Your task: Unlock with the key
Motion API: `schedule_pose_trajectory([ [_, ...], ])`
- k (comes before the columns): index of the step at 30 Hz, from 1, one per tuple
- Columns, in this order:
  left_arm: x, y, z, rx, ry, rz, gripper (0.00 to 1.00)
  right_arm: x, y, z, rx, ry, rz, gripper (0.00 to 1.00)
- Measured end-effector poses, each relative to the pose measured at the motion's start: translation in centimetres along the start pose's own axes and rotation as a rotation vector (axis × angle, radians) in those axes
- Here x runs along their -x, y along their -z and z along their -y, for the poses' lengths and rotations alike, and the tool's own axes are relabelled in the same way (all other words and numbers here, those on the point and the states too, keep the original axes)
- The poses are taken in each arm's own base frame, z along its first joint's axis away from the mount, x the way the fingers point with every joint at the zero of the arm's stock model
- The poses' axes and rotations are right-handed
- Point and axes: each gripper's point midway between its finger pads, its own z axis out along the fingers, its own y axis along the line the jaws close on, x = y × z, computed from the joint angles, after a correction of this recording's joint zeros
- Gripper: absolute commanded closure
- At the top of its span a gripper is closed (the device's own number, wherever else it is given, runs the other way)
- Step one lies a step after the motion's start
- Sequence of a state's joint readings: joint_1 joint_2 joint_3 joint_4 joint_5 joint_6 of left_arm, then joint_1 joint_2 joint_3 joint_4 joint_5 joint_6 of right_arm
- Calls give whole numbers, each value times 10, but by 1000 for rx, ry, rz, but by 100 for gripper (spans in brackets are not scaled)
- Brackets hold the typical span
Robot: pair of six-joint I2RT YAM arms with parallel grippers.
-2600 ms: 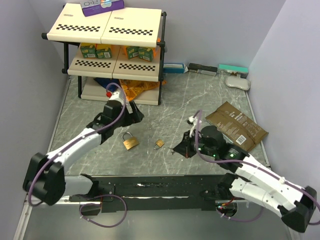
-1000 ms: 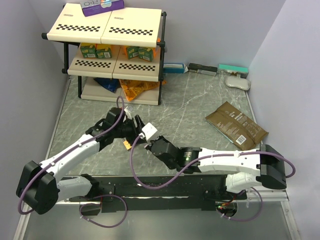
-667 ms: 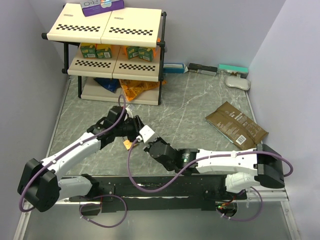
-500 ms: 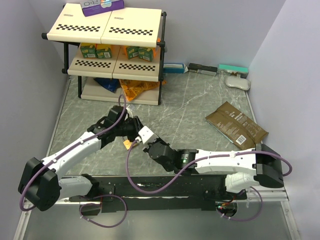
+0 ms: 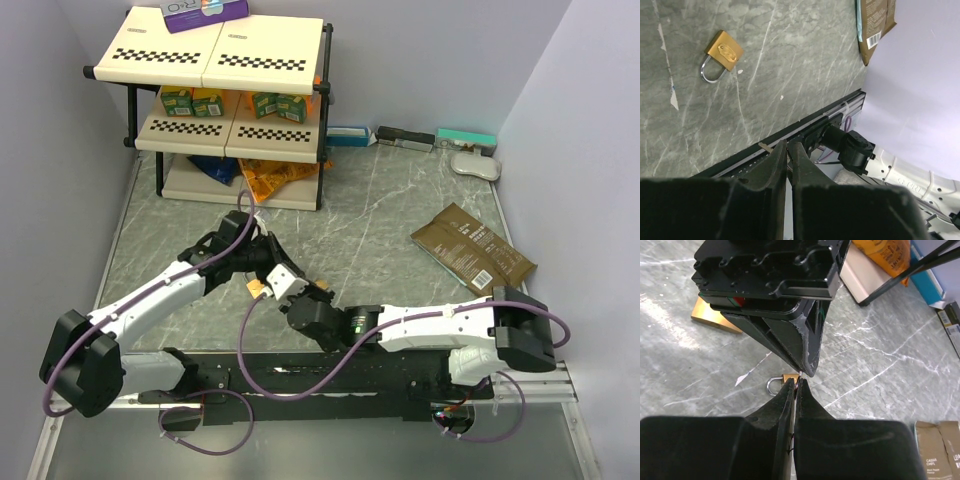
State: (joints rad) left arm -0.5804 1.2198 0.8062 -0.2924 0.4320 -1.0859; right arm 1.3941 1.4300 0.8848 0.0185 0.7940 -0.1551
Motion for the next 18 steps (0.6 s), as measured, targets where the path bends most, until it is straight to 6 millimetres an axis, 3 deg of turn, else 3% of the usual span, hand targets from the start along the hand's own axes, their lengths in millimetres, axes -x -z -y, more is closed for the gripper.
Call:
schedule_pose_trajectory([
  [8, 3, 0, 1, -33, -9, 38, 99, 0, -3, -1, -21, 3, -7, 77],
  [15, 2, 8, 4, -159, -27, 127, 99, 1, -2, -5, 1, -31, -1, 60],
  [18, 6, 15, 8, -198, -49, 180, 99, 1, -1, -7, 13, -60, -3, 48],
])
